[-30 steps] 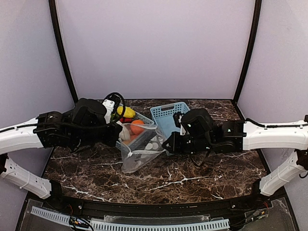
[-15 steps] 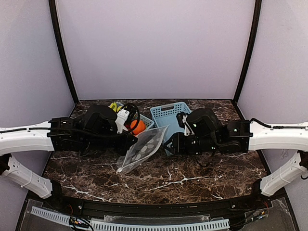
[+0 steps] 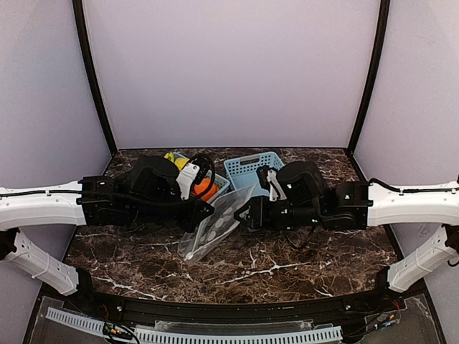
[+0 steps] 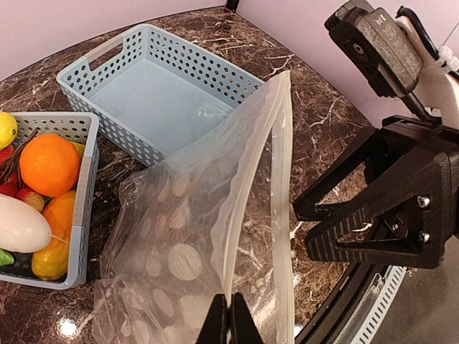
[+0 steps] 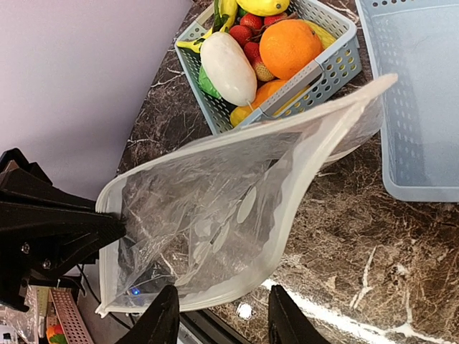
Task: Place the food in the zip-top bag and seal the zipper
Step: Open the zipper food storage bag at the center of the board.
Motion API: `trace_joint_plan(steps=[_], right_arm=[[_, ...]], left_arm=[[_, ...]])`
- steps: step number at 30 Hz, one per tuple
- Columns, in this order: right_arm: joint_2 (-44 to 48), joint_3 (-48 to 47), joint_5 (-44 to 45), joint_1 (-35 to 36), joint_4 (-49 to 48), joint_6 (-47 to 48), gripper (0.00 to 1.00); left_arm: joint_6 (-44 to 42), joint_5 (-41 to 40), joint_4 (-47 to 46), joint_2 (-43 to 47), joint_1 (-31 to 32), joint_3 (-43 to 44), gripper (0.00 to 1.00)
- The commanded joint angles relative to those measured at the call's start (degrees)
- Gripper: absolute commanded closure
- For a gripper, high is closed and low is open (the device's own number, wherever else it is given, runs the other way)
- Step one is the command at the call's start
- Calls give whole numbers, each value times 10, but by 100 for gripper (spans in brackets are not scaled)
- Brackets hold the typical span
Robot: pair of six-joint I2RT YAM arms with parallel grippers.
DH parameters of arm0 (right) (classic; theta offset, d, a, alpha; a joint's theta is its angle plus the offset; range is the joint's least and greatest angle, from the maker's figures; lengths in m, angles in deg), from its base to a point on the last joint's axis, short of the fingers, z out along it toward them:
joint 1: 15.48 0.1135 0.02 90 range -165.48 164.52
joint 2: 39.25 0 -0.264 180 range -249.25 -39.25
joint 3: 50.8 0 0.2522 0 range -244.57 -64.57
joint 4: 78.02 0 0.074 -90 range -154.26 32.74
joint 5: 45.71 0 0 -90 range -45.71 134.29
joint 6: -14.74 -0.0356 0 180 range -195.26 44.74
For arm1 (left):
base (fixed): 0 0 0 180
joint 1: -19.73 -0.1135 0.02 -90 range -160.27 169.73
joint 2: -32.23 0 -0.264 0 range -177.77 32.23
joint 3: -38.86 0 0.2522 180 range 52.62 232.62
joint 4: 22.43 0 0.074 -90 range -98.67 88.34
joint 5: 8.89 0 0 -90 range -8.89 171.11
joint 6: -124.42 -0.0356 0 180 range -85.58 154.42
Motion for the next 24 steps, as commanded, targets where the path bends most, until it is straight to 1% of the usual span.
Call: trace_joint_plan(steps=[1, 5, 7, 11, 12, 15, 16, 19, 24], right_arm=[[-27, 3, -5, 7, -36, -10, 60], [-50, -4, -6, 7, -37, -10, 62], [-57, -3, -10, 7, -37, -14, 65], [-55, 1, -20, 7, -46, -17, 85], [-51, 2, -20, 8, -46, -17, 88], [-34, 10, -23, 7, -43, -29, 94], [-27, 14, -25, 8, -44, -34, 95], [-4, 29, -27, 9, -34, -46, 100], [37, 49, -25, 9, -15, -54, 100]], left_arm=[[6, 4, -8, 10, 1, -3, 99], [7, 0, -7, 13, 1, -4, 99], [7, -2, -7, 14, 1, -4, 99], [2, -14, 4, 12, 1, -4, 99], [1, -26, 9, 11, 1, -3, 99], [-8, -58, 46, 8, 1, 2, 99], [-10, -78, 55, 7, 1, 6, 99], [-11, -105, 88, 5, -7, 10, 99], [2, -96, 96, 13, -32, 0, 99]])
